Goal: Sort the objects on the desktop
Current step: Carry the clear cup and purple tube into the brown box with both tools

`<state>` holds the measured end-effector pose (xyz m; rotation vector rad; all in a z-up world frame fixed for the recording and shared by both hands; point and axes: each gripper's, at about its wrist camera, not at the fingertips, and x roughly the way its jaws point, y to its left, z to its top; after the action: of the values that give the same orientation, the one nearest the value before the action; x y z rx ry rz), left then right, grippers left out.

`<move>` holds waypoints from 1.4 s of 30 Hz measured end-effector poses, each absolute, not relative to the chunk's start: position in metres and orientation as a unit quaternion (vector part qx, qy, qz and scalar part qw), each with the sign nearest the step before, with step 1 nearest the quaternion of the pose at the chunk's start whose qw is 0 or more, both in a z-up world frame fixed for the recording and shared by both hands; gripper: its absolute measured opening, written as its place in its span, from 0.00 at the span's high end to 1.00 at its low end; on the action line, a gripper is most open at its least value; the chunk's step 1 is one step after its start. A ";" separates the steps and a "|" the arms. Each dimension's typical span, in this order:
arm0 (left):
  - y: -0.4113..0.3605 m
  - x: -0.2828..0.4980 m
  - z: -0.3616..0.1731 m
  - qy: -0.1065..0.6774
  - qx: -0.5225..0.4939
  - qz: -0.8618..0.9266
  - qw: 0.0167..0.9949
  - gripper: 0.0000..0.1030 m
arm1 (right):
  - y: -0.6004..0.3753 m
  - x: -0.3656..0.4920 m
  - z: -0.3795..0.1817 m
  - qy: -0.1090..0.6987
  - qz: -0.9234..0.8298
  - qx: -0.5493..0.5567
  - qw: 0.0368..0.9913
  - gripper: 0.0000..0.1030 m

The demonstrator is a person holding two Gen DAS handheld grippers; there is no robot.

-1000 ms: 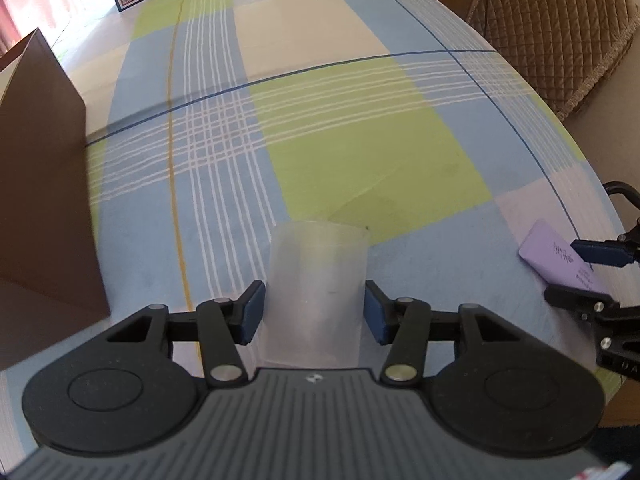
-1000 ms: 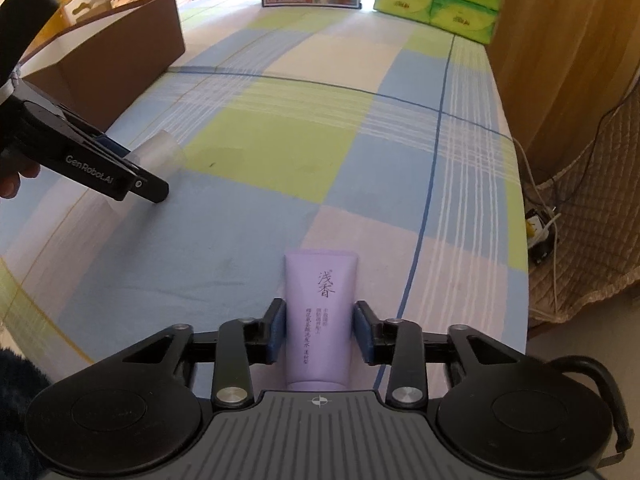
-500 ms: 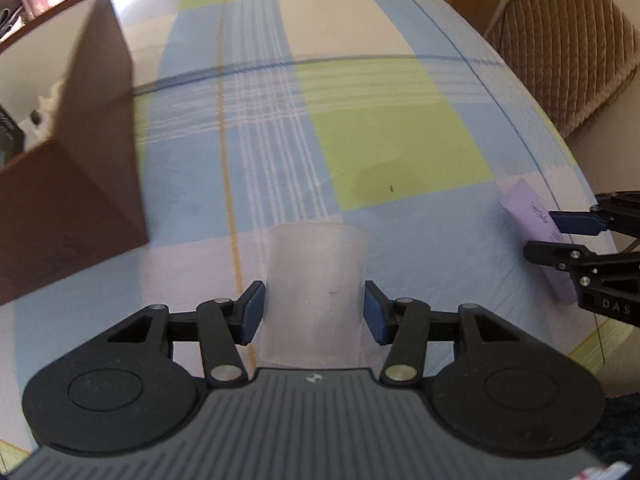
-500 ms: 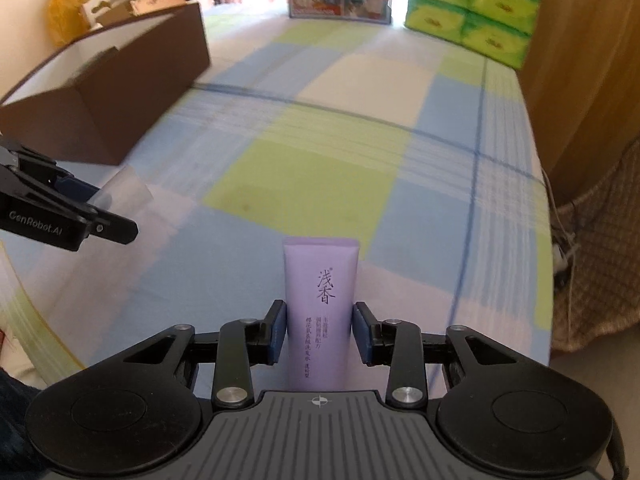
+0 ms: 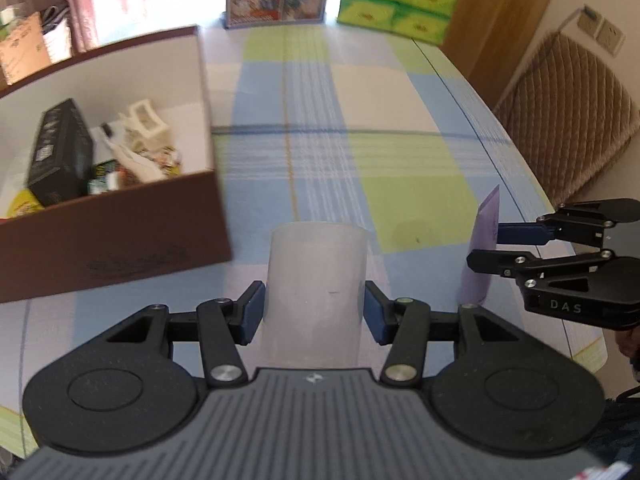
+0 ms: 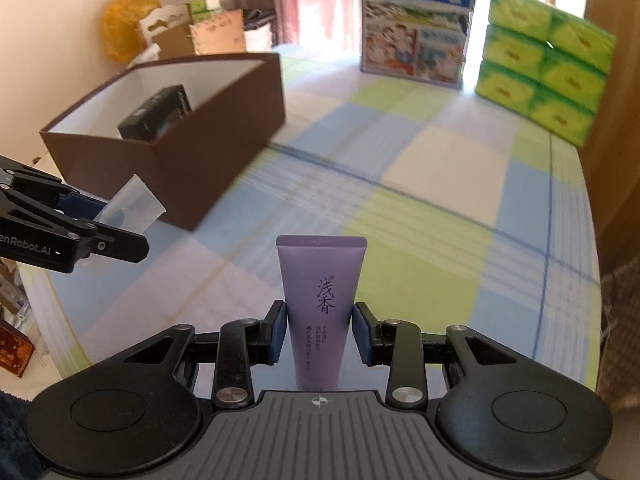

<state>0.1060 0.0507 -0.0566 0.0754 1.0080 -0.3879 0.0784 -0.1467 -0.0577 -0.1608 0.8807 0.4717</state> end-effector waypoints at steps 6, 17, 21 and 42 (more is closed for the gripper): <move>0.082 0.101 -0.037 0.460 0.012 -0.158 0.874 0.54 | -0.125 0.091 -0.037 0.391 0.247 -0.074 0.884 0.68; 0.152 0.101 0.001 0.412 -0.024 -0.094 0.906 0.54 | -0.076 0.124 0.021 0.320 0.298 -0.039 0.898 0.68; 0.182 0.108 0.012 0.395 -0.034 -0.065 0.916 0.54 | -0.051 0.138 0.034 0.304 0.319 -0.035 0.897 0.68; 0.299 0.182 0.018 0.368 -0.041 -0.003 0.929 0.54 | 0.055 0.209 -0.011 0.370 0.314 -0.082 0.871 0.68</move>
<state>0.1819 0.2992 0.0179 -0.0847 0.7534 -0.0065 0.2091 0.0553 -0.0108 -0.1705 0.7734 0.6557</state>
